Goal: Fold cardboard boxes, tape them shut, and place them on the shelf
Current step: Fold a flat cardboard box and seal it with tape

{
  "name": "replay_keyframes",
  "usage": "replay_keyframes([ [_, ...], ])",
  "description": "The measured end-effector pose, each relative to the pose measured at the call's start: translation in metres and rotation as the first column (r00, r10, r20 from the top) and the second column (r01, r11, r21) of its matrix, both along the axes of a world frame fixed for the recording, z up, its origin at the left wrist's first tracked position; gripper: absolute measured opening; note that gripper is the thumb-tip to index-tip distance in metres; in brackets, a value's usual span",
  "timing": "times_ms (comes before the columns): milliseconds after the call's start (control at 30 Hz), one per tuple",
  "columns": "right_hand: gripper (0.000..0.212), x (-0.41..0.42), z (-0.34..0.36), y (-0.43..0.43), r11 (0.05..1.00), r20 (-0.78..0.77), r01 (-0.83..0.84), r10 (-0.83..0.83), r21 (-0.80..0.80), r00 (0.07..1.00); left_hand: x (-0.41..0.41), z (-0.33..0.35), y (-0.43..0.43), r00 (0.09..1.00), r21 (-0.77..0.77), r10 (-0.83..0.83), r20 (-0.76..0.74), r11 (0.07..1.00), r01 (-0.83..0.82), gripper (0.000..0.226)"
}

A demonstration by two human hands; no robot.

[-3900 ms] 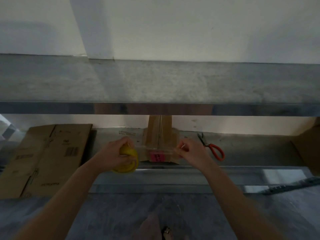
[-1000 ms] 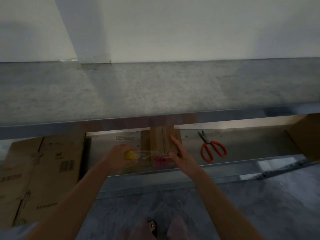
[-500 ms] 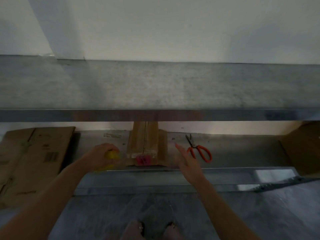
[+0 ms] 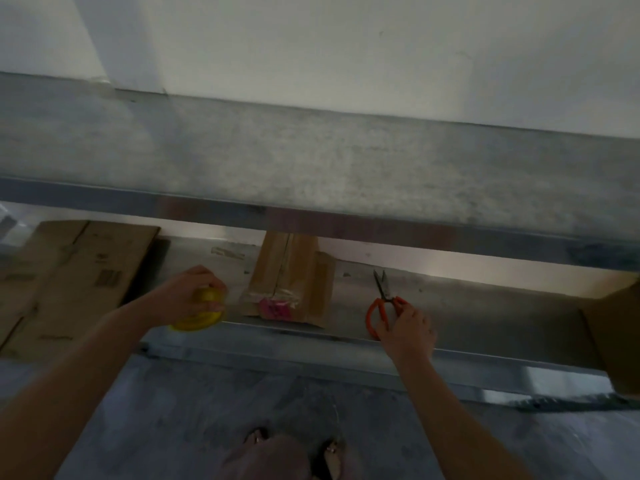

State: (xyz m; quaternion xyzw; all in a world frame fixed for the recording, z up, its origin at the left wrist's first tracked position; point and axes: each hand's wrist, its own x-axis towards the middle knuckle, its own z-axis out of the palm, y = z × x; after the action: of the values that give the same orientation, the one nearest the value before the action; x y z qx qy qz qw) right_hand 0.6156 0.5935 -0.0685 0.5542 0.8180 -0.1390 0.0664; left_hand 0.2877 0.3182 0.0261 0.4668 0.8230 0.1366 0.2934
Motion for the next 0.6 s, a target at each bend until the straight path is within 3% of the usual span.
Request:
replay_keyframes([
  [100, 0.047, -0.01, 0.009, 0.007, 0.996, 0.006, 0.024, -0.024, -0.083, 1.0, -0.002, 0.004, 0.0, 1.0, 0.009, 0.002, 0.012, 1.0, -0.002, 0.05],
  [200, 0.039, -0.017, 0.015, 0.008, 0.991, 0.081, 0.059, -0.05, -0.12, 0.995, -0.005, 0.005, 0.002, 1.0, 0.019, 0.003, 0.017, 1.0, -0.003, 0.033],
  [367, 0.033, -0.003, 0.031, -0.019, 0.975, -0.15, 0.127, -0.155, -0.182, 0.976, -0.016, 0.006, 0.003, 0.995, 0.034, -0.102, 0.017, 0.994, 0.101, 0.033],
  [433, 0.045, 0.006, 0.039, -0.037, 0.98, -0.16, 0.156, -0.174, -0.124, 0.972, -0.022, 0.003, 0.003, 0.99, 0.031, -0.129, 0.05, 0.991, 0.127, 0.026],
  [533, 0.038, 0.011, 0.06, -0.085, 0.981, -0.058, 0.196, -0.196, -0.003, 0.979, -0.027, -0.003, 0.003, 0.987, 0.082, -0.126, 0.098, 0.99, 0.118, 0.017],
  [600, 0.038, 0.005, 0.076, -0.128, 0.976, -0.114, 0.216, -0.211, 0.033, 0.971, -0.028, -0.002, 0.004, 0.982, 0.104, -0.142, 0.127, 0.986, 0.129, 0.015],
])
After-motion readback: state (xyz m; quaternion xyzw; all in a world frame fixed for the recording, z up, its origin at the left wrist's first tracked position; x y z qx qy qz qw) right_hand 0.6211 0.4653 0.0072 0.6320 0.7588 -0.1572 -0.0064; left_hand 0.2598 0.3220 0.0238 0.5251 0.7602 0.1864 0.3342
